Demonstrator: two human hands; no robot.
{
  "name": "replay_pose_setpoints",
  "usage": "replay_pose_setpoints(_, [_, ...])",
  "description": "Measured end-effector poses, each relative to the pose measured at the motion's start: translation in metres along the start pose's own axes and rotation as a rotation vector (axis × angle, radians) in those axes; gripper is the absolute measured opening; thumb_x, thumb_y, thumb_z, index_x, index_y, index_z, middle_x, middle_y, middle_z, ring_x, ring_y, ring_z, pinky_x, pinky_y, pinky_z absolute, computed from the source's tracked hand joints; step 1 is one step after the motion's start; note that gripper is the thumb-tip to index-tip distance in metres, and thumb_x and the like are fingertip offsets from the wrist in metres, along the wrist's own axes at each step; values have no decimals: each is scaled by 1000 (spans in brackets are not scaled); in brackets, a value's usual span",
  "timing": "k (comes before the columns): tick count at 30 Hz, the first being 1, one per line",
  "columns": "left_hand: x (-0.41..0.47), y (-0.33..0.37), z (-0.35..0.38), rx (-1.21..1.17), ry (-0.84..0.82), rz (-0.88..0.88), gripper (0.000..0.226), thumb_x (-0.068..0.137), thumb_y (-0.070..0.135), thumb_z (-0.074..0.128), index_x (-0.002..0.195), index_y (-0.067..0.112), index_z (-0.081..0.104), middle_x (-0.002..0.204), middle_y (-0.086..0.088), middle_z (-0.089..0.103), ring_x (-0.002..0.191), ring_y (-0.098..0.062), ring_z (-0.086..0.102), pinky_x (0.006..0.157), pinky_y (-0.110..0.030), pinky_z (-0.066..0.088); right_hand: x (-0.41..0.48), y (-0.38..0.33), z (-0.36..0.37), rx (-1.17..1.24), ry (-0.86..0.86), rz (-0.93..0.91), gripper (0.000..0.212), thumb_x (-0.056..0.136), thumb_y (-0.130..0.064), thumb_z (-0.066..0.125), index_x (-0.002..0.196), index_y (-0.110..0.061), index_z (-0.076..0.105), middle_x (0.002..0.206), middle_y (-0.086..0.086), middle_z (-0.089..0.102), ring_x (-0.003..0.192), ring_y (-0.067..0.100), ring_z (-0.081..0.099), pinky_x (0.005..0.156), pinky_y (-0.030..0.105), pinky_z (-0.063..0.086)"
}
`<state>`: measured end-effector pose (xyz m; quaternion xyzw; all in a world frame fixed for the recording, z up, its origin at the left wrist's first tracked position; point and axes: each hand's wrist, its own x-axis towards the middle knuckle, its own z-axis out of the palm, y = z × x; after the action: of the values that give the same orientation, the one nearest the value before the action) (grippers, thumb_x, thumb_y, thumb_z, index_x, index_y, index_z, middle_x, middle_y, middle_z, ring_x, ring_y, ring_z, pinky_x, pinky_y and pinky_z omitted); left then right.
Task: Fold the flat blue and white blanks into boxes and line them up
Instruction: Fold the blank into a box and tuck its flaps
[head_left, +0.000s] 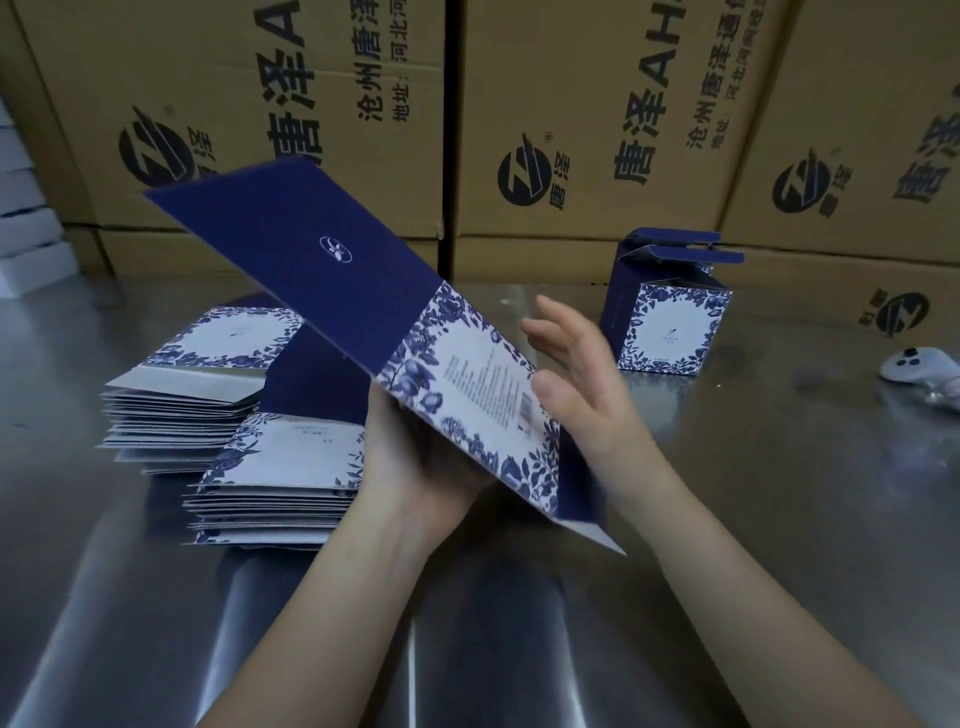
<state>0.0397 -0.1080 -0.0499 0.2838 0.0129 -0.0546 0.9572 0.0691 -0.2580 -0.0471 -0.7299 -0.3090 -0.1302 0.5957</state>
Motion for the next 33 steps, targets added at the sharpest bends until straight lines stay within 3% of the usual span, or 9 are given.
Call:
replay_pose_setpoints(6, [2,4,-4,75,96,-56,57,92,67,45,126,26,65,122,-8,71,107,-34,70,79,-60,53,7,8,-19,31,21,67,55,76,-52,66,129,-46,49,132,-3,58,125,10,53,105,37,42])
replay_pose_setpoints(11, [1,4,-3,185,104,-37,43,91,62,51,113,30,68,96,0,75,70,-19,74,61,-39,57,8,13,-24,52,88,140,38,91,-42,58,128,-36,54,106,-29,66,98,-9,62,73,6,46])
replay_pose_setpoints(13, [2,2,-4,280,102,-7,37,92,61,48,112,36,66,90,3,76,85,-24,75,76,-38,55,9,15,-25,63,130,163,32,92,-45,53,124,-38,56,107,-32,64,98,-12,60,74,5,44])
replay_pose_setpoints(15, [3,0,-3,388,129,27,36,93,62,46,118,40,62,107,2,76,110,-35,61,87,-35,41,11,13,-25,108,147,228,28,91,-49,49,117,-46,57,112,-21,67,100,-4,63,75,13,48])
replay_pose_setpoints(19, [2,-4,-1,540,90,153,47,96,60,44,142,50,39,133,5,64,103,-21,70,75,-40,53,17,12,-27,234,180,354,23,102,-36,41,105,-43,63,91,-25,72,84,-6,68,60,12,51])
replay_pose_setpoints(22, [2,-6,-4,638,-73,274,51,96,56,49,142,59,29,136,15,61,114,-19,67,87,-45,57,16,15,-28,298,203,401,37,102,-41,37,96,-37,73,99,-15,74,89,1,70,66,17,52])
replay_pose_setpoints(25, [1,-8,-4,700,-121,318,93,80,63,67,147,62,2,151,17,44,127,-15,58,94,-38,56,14,16,-29,358,234,419,57,104,-35,35,64,-49,74,76,-21,72,71,-6,68,65,18,52])
replay_pose_setpoints(27, [2,-11,-5,774,-144,327,115,70,63,75,148,59,-9,158,16,33,137,-13,47,111,-44,43,15,15,-31,367,259,447,52,102,-37,39,65,-49,73,80,-19,73,77,-2,69,80,27,51])
replay_pose_setpoints(33, [0,-20,-8,1042,-166,367,123,66,42,84,150,56,-5,151,24,36,135,2,43,114,-37,40,14,13,-33,306,265,457,48,100,-49,36,69,-49,73,82,-15,74,77,3,71,82,33,50])
